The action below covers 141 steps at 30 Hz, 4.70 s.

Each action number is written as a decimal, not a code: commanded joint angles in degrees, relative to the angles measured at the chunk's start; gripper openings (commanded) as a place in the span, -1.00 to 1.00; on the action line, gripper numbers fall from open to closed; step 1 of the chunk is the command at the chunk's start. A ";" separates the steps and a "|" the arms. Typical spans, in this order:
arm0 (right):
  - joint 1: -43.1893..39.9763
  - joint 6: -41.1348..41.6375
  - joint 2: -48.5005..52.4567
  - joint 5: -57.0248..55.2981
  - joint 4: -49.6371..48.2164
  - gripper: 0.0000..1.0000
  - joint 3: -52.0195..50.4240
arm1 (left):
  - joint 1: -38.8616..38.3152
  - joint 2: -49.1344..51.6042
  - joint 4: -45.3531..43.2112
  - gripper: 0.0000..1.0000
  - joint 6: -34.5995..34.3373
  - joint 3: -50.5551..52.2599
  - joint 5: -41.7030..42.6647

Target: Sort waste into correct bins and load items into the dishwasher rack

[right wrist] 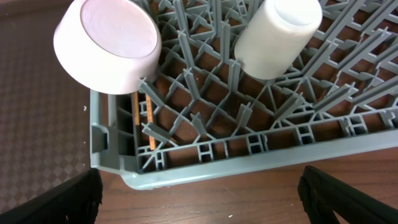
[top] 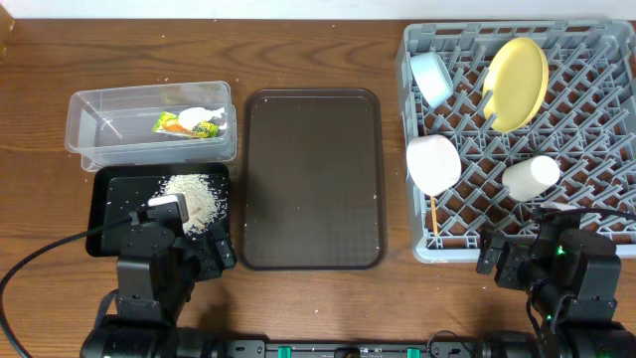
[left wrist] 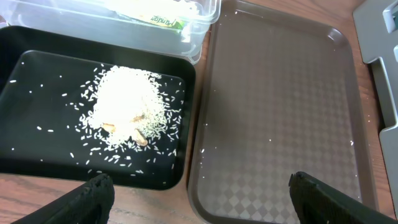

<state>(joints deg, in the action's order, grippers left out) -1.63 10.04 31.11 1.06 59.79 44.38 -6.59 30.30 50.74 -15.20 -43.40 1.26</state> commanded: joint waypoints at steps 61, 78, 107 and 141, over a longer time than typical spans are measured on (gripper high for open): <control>2.03 -4.55 -30.51 -12.39 -56.70 0.99 -44.06 | -0.13 -0.09 -0.07 0.86 -0.31 0.44 -0.68; 2.03 -4.55 -30.51 -12.39 -56.70 0.99 -44.06 | -0.13 -0.09 -0.07 0.86 -0.31 0.44 -0.68; 2.03 -4.55 -30.51 -12.39 -56.70 0.99 -44.06 | 2.75 -19.82 -39.60 0.86 0.35 30.67 -1.73; 2.03 -4.55 -30.51 -12.39 -56.70 0.98 -44.06 | 4.55 -27.06 -46.69 0.86 8.33 43.12 -0.04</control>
<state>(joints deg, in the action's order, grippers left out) 0.12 6.24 0.86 -11.35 3.09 0.54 -2.33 3.27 1.50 -7.60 -0.99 1.56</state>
